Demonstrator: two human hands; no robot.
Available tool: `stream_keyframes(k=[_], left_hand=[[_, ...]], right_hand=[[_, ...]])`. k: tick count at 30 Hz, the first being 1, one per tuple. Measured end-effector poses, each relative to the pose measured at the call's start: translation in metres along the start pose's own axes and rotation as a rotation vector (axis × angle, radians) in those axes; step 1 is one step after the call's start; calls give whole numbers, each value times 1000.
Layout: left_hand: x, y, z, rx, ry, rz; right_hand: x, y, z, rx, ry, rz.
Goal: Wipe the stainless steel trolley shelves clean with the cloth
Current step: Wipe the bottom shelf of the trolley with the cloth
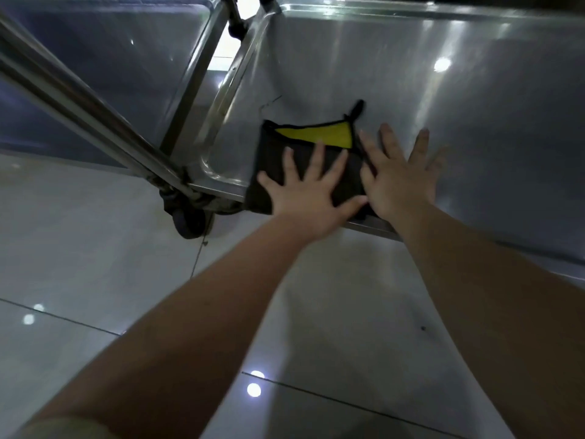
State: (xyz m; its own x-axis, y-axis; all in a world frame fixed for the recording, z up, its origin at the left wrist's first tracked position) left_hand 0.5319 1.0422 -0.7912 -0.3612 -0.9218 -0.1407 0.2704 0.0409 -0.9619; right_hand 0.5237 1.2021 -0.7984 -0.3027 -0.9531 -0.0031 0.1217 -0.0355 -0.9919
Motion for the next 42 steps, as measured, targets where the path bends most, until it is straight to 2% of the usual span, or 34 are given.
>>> stream_keyframes(k=[3,8,10,18,21,27,32,36,42], left_hand=[[-10,1,-1,-25,45,-15],[98,-23,-19,-2,-101,-28],[117,-29,-22,37,-126,-68],[90,-4,18,40,-140,-6],[97,-14,-18,46,-148,-31],[103,-45,-103,6,-38,-4],[99,-52,-138,44,-43,-25],[91,-44,-99,39,5,32],[104,-7,37,-3,14,-24]], right_hand=[[-1,0,0,9,-3,-17],[1,-1,-2,4,4,-51],[1,0,-3,12,8,-51],[-2,1,-1,-11,-7,-45],[0,1,-2,-10,-17,-15],[0,0,1,9,-22,-10],[1,0,-2,13,-18,-32],[-1,1,-1,16,-9,-49],[0,1,1,-6,-7,-21]])
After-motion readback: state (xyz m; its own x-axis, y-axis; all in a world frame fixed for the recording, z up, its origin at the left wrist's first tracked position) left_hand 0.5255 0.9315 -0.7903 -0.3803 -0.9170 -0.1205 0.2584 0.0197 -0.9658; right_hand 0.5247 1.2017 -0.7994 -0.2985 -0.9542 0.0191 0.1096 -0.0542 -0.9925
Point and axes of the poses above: each hand's wrist, its own z-axis away from the middle knuckle, its own y-axis out of the palm, x = y × z, the point moved 8 cm from there along -z, towards the middle knuckle, and after that the axes turned 8 degrees about y, right-handed, at the moved point
